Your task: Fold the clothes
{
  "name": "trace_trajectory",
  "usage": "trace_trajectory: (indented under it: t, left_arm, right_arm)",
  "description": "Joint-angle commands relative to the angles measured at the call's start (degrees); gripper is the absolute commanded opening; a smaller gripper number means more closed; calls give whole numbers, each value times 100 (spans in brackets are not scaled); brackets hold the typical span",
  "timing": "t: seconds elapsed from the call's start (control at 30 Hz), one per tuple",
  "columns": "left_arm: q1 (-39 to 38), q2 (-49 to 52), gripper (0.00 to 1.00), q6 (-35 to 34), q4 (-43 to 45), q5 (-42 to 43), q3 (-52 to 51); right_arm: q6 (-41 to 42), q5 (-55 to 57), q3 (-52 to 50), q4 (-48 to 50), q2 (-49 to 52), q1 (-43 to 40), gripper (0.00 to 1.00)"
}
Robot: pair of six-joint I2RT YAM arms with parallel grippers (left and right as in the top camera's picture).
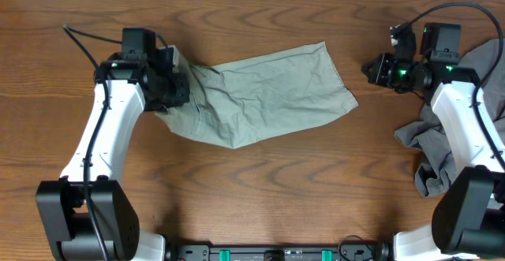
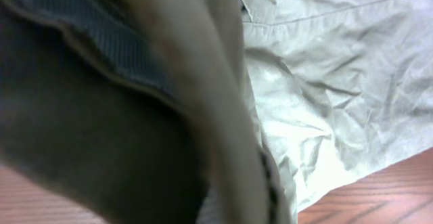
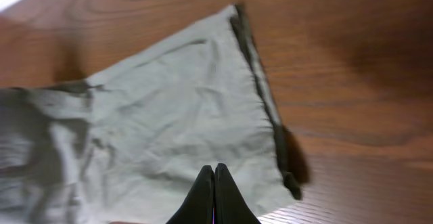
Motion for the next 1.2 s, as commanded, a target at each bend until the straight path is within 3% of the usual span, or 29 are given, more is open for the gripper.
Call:
trace_trajectory:
  t: [0.0, 0.23, 0.53, 0.63, 0.97, 1.17]
  left_arm:
    - [-136, -225, 6, -146, -188, -608, 525]
    - [42, -225, 6, -44, -481, -1475, 693]
    - [538, -225, 6, 997, -444, -2726, 1290]
    - [483, -223, 6, 1320, -367, -2758, 1510]
    - [-203, 472, 6, 1067, -85, -2413, 1528]
    - [-802, 1121, 6, 208, 254, -2413, 1528]
  right_arm:
    - [-61, 693, 9, -48, 205, 57, 1]
    - [-20, 782, 9, -57, 881, 485, 1]
    - [-15, 785, 9, 92, 1158, 901, 1]
    - [-15, 785, 11, 101, 1158, 922, 1]
    - [-17, 743, 11, 4, 1158, 997, 1]
    - [-22, 743, 9, -31, 1158, 1117, 1]
